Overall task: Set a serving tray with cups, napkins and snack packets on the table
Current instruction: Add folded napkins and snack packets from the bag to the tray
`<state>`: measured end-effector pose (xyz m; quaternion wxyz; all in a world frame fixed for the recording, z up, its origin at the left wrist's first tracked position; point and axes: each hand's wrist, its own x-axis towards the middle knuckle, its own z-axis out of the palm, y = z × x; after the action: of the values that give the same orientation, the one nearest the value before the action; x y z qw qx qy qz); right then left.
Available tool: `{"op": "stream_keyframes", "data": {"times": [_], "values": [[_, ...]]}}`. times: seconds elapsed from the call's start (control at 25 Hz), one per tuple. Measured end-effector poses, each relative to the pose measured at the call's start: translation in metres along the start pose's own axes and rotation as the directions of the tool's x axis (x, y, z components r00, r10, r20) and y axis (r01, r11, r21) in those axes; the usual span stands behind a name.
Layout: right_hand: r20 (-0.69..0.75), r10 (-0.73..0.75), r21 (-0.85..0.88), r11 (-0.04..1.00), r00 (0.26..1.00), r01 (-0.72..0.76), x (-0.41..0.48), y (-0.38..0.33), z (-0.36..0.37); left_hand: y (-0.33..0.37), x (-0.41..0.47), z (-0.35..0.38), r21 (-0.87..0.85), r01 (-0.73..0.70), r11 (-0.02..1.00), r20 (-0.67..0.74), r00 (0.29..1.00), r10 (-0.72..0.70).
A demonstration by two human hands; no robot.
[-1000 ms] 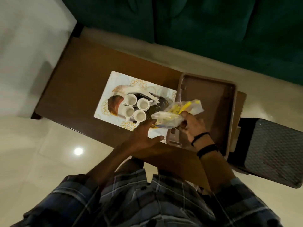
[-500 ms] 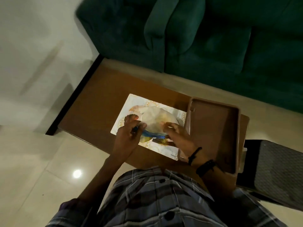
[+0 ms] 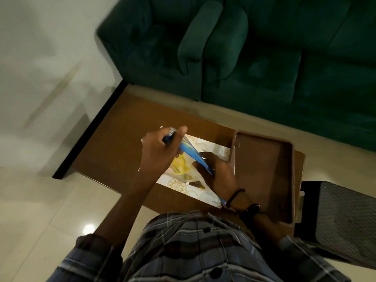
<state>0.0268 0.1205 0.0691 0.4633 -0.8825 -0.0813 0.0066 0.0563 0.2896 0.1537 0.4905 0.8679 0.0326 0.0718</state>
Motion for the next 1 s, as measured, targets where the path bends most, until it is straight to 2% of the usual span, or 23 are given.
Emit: {"op": "stream_keyframes", "data": {"times": [0.12, 0.16, 0.24, 0.32, 0.4, 0.6, 0.8, 0.84, 0.92, 1.0], "values": [[-0.008, -0.011, 0.071, 0.997, 1.0, 0.011, 0.004, -0.003, -0.01, -0.008, 0.001, -0.004, -0.237, 0.192, 0.952, -0.078, 0.973, -0.216], [0.011, 0.0, 0.094, 0.996, 1.0, -0.001, 0.004, -0.006, -0.009, -0.009, 0.001, -0.003, -0.294, 0.238, 0.926, -0.063, 0.962, -0.267], [0.045, 0.031, 0.141, 0.989, 0.998, -0.037, 0.002, -0.013, -0.005, -0.009, -0.002, 0.004, -0.383, 0.37, 0.847, 0.062, 0.925, -0.376], [0.042, 0.029, 0.18, 0.983, 0.999, -0.036, 0.003, -0.015, -0.002, -0.01, -0.008, 0.013, -0.368, 0.539, 0.758, 0.235, 0.842, -0.485], [0.058, -0.006, 0.208, 0.978, 0.998, -0.006, 0.003, -0.017, -0.003, -0.012, -0.016, 0.022, -0.256, 0.603, 0.756, 0.312, 0.791, -0.526], [0.193, 0.029, 0.248, 0.966, 0.981, -0.078, 0.004, -0.014, -0.012, -0.014, -0.025, 0.038, -0.21, 0.535, 0.819, 0.213, 0.842, -0.496], [0.195, 0.034, 0.368, 0.924, 0.98, -0.106, 0.005, -0.012, -0.022, -0.02, -0.026, 0.041, -0.155, 0.446, 0.881, 0.113, 0.894, -0.433], [0.155, 0.079, 0.366, 0.921, 0.985, -0.131, 0.005, -0.011, -0.024, -0.019, -0.025, 0.04, -0.193, 0.446, 0.874, 0.083, 0.895, -0.438], [-0.062, 0.236, 0.278, 0.937, 0.97, -0.21, 0.006, -0.003, -0.033, -0.019, -0.022, 0.036, -0.227, 0.401, 0.888, -0.027, 0.909, -0.417], [-0.261, 0.392, 0.198, 0.916, 0.882, -0.349, 0.006, 0.008, -0.048, -0.02, -0.019, 0.03, -0.129, 0.305, 0.944, -0.138, 0.937, -0.322]]}}
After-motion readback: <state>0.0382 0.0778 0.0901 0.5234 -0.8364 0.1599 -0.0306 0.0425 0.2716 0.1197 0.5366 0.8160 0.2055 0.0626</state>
